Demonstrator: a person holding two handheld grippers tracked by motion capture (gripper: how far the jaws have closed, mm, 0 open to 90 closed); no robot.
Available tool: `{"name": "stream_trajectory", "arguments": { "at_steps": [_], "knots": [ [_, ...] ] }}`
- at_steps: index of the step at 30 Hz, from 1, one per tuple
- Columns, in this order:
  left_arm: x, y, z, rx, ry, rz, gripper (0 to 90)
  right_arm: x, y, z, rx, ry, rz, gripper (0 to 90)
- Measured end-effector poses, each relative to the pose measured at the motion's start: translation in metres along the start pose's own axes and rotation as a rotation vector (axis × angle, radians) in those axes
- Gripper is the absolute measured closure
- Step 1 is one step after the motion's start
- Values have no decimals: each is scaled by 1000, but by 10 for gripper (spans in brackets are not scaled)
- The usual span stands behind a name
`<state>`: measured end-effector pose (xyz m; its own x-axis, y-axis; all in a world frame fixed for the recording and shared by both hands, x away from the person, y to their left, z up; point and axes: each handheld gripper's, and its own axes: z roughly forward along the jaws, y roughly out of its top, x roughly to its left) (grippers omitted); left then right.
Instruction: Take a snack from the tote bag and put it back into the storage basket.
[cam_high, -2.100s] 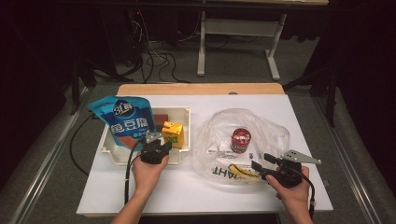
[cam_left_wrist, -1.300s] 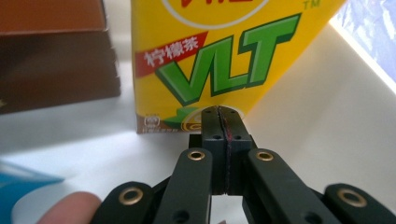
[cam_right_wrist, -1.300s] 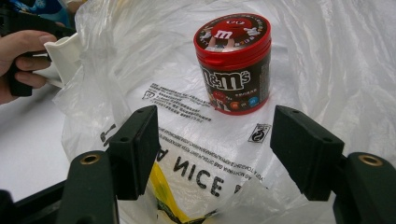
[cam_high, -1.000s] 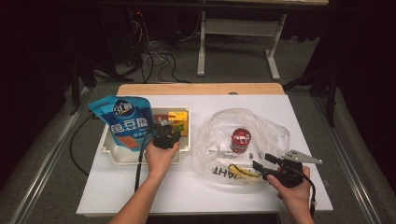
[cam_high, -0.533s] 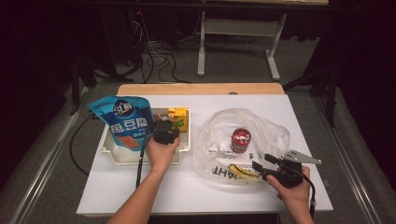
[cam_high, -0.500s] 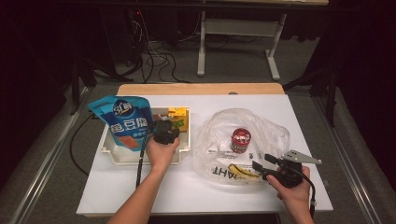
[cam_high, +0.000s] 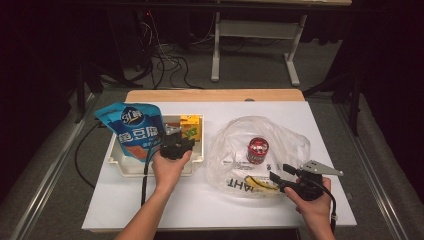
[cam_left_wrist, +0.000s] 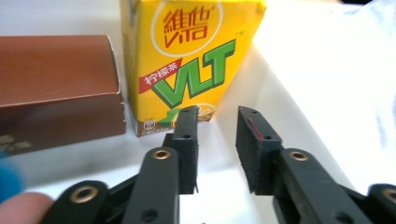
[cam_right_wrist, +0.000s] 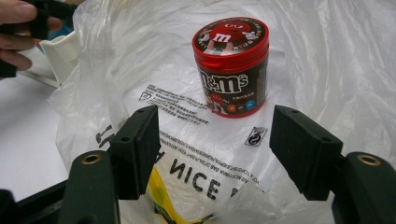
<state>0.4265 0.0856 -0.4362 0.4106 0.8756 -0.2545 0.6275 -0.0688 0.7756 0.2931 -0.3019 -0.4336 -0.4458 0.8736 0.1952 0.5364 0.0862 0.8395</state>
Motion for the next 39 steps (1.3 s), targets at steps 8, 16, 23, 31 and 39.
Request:
{"name": "stream_trajectory", "arguments": {
  "at_steps": [8, 16, 23, 31, 39],
  "knots": [
    [-7, -12, -32, -63, -66, 34, 478, 2, 3, -1, -6, -11, 4, 339],
    [-15, -23, -63, -133, -94, 90, 165, 2, 12, 1, -6, -33, 14, 341],
    [-12, -30, -70, -139, -159, 108, 1, 2, 20, 10, 8, -70, 22, 321],
    [-10, -33, -74, -142, -184, 126, 1, 0, 37, 21, 14, -75, -1, 284],
    [-10, -33, -74, -162, -202, 129, 2, -3, 47, 28, -20, -70, -1, 271]
  ]
}}
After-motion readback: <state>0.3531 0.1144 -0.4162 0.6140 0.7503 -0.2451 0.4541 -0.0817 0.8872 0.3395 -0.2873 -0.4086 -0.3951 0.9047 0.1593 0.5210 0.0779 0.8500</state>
